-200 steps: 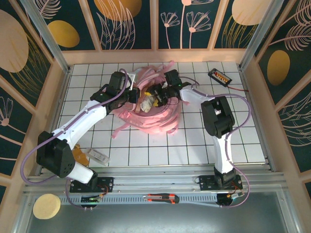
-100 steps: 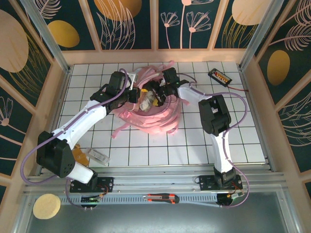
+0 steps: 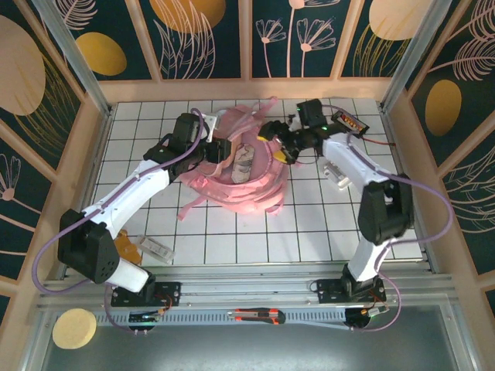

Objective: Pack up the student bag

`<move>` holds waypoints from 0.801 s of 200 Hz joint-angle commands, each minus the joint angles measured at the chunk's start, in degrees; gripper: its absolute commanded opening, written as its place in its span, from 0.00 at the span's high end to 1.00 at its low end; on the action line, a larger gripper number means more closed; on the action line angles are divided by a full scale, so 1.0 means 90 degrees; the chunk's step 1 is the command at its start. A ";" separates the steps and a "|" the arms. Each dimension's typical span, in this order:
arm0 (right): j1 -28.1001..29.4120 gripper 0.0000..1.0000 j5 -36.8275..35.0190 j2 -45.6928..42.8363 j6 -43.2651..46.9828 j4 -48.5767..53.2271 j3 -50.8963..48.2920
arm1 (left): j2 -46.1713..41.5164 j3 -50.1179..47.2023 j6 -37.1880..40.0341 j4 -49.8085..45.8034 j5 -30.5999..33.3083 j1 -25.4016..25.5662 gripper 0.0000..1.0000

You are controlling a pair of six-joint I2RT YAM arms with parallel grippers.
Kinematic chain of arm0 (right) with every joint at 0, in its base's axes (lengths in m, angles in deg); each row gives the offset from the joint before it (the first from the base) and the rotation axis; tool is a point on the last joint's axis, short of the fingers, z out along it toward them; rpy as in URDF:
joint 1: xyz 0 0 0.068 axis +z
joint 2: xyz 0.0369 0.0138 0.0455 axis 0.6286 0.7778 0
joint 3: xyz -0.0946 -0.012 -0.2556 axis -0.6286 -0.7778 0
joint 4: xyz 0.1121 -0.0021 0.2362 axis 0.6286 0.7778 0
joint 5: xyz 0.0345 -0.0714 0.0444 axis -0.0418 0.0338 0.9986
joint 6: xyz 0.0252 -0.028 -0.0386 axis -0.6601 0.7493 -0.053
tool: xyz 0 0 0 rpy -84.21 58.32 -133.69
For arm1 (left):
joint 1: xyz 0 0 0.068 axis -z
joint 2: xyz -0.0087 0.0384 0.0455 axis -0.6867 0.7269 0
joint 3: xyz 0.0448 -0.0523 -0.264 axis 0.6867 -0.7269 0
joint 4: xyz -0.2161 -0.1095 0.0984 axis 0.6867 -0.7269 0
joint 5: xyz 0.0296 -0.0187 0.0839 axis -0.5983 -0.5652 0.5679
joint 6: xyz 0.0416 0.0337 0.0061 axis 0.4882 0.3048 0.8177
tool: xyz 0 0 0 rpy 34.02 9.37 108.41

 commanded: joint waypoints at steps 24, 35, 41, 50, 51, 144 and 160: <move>-0.0315 0.10 -0.0652 -0.0529 0.0541 0.0686 -0.0798 | -0.0609 -0.0203 -0.0096 0.0510 -0.0318 -0.0041 0.01; -0.0311 0.10 -0.0760 -0.0512 0.0599 0.0755 -0.0827 | -0.0763 -0.0274 -0.0122 0.0424 -0.0232 -0.0041 0.01; -0.0302 0.10 -0.0786 -0.0496 0.0615 0.0750 -0.0839 | -0.0861 -0.0326 -0.0149 0.0374 -0.0173 -0.0041 0.01; -0.0262 0.10 -0.0819 -0.0462 0.0621 0.0746 -0.0823 | -0.0988 -0.0422 -0.0234 0.0292 -0.0022 -0.0050 0.01; -0.0260 0.10 -0.0820 -0.0462 0.0623 0.0741 -0.0820 | -0.1004 -0.0437 -0.0254 0.0285 -0.0001 -0.0060 0.01; 0.0655 0.13 -0.0926 0.0636 0.0559 0.0395 -0.0601 | -0.0488 -0.2496 -0.3157 0.1569 -0.2234 -0.2480 0.01; 0.0681 0.13 -0.0958 0.0717 0.0553 0.0384 -0.0604 | -0.0230 -0.2637 -0.3440 0.2017 -0.2518 -0.2658 0.01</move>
